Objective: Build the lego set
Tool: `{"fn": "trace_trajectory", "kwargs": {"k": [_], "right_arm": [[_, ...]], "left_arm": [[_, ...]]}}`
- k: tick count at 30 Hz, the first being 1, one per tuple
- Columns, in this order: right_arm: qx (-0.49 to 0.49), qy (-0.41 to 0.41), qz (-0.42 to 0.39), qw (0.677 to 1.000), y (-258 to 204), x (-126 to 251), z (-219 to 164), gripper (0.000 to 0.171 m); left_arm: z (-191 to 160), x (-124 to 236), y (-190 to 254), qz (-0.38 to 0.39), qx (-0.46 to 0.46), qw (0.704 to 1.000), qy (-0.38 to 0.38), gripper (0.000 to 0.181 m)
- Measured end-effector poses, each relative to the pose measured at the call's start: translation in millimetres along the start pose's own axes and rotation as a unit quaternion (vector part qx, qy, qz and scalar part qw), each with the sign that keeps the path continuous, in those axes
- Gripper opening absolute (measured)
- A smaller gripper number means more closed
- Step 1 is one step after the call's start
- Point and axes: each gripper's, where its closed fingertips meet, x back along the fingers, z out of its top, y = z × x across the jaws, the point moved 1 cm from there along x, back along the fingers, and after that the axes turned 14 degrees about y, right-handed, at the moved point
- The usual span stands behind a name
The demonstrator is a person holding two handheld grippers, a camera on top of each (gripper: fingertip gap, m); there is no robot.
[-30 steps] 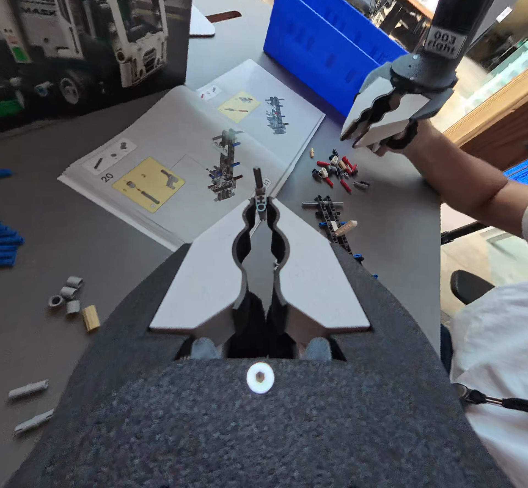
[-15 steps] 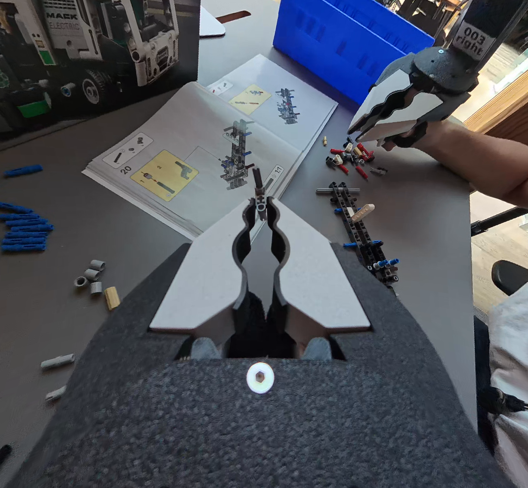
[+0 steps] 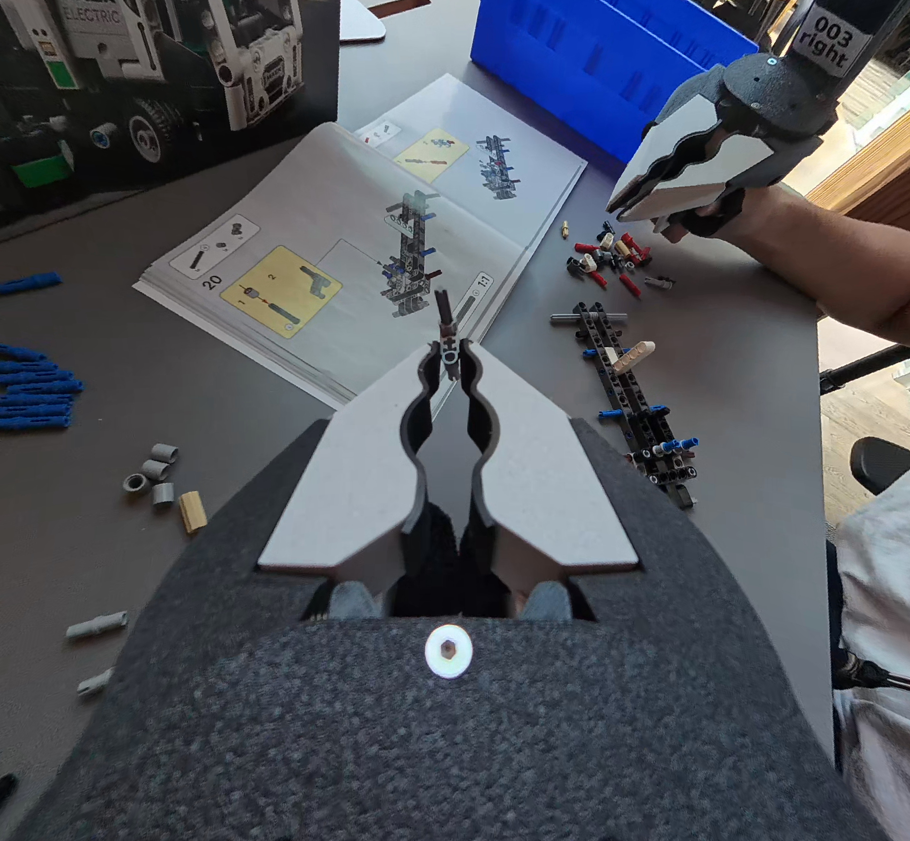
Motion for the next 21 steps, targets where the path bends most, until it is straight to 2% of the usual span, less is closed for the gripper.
{"fn": "trace_trajectory", "kwargs": {"k": [13, 21], "right_arm": [[-0.011, -0.014, 0.004, 1.000, 0.7, -3.2, -9.2, 0.002], [-0.002, -0.011, 0.007, 1.000, -2.0, -3.4, -7.1, 0.001]], "left_arm": [[-3.2, -1.0, 4.6, -0.005, -0.014, 1.000, -0.010, 0.006], [-9.6, -6.1, 25.7, -0.026, -0.070, 0.997, -0.027, 0.006]]}}
